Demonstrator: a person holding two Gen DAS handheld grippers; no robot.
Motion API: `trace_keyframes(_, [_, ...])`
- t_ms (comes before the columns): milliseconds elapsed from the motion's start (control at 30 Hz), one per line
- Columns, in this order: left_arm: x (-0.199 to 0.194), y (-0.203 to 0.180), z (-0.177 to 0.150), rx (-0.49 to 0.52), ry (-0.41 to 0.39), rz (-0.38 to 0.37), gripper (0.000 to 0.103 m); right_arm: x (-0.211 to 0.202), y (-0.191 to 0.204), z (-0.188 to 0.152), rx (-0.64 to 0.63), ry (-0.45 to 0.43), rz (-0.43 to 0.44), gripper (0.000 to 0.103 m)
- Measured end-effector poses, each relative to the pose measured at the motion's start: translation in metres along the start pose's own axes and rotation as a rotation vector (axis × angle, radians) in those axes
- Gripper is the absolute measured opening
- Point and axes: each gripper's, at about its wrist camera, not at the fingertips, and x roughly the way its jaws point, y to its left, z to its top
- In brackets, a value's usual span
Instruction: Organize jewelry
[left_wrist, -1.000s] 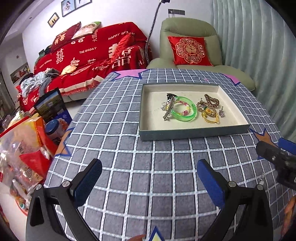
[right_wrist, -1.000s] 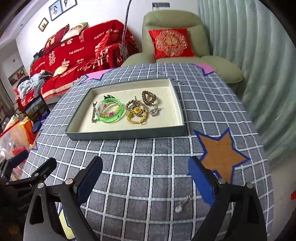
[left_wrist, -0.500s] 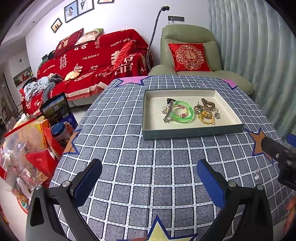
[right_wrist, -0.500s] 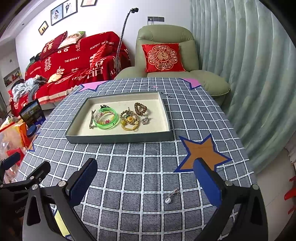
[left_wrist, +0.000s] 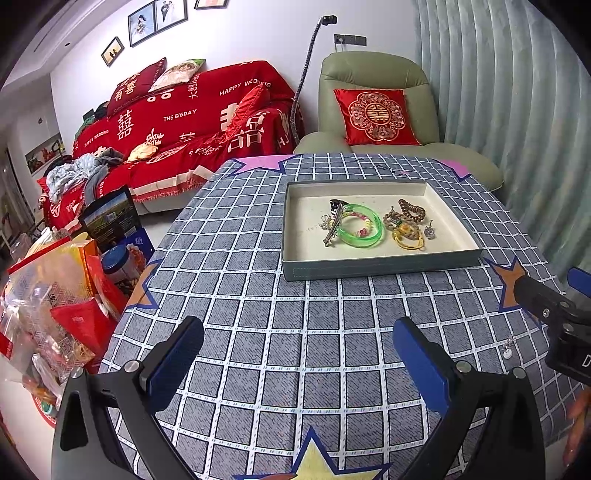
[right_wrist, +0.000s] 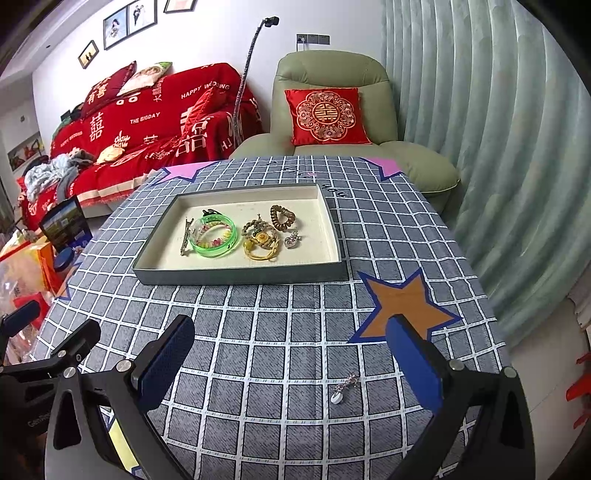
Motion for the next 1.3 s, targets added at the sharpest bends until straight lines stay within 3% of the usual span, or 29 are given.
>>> trace_keyframes(1300, [-0.0021, 0.0008, 0.0011, 0.002, -0.002, 0.000, 0.103, -0.0009, 0.0013, 0.0008, 0.000, 0.003, 0.002, 0.103])
